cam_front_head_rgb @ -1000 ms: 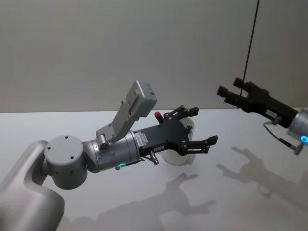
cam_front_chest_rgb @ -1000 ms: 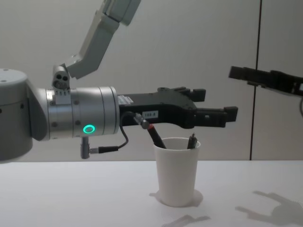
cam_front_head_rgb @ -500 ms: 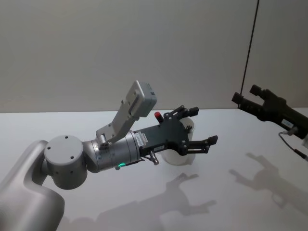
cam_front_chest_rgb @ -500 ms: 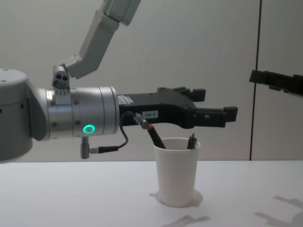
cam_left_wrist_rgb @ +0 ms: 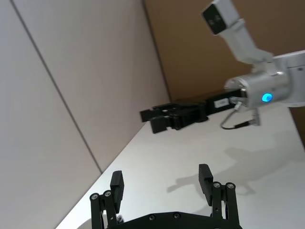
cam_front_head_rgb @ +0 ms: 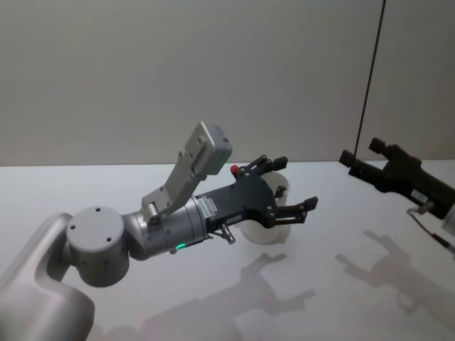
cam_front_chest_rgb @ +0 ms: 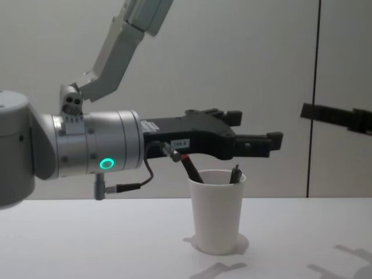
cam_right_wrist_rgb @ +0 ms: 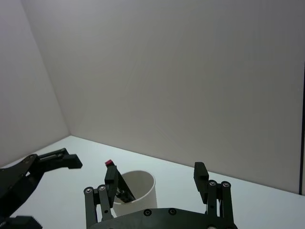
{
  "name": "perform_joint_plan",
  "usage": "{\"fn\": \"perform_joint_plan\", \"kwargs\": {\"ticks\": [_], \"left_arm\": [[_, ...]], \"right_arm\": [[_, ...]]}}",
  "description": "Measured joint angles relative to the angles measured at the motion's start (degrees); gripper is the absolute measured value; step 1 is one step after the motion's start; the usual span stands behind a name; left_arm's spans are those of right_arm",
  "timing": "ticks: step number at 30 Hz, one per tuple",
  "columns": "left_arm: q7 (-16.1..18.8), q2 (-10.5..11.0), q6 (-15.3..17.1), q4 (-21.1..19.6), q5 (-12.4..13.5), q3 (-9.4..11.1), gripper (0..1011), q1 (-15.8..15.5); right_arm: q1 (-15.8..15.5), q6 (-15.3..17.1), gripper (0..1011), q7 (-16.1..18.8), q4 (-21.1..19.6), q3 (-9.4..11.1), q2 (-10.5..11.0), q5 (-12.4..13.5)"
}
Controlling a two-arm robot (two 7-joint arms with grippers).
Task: Place the pen into the pen holder.
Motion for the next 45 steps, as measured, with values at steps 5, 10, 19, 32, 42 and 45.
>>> {"fn": "perform_joint_plan", "kwargs": {"ticks": [5, 10, 19, 32, 42, 45], "left_arm": [[4.09, 0.86, 0.17, -1.61, -0.09, 0.48, 1004, 1.36], [7.56, 1.55, 0.32, -2.94, -0.17, 0.88, 1004, 2.51], [14.43, 2.96, 0.61, -5.63, -0.31, 1.68, 1004, 4.77], [24.07, 4.91, 1.01, -9.40, -0.53, 2.82, 1004, 7.99], [31.53, 6.44, 1.29, -12.33, -0.69, 3.69, 1004, 10.43], [33.86, 6.90, 1.38, -13.24, -0.73, 3.96, 1004, 11.24]], "right_arm": [[-2.86, -0.34, 1001, -3.93, -3.11, 0.03, -0.49, -2.73], [-5.37, -0.60, 1001, -7.34, -5.90, 0.06, -0.95, -5.24], [-10.38, -1.10, 1002, -14.23, -11.39, 0.13, -1.81, -10.12], [-17.81, -1.85, 1002, -24.44, -19.57, 0.21, -3.12, -17.40], [-21.54, -2.20, 1001, -29.60, -23.67, 0.26, -3.74, -21.05], [-22.03, -2.24, 1001, -30.26, -24.17, 0.28, -3.83, -21.51]]}}
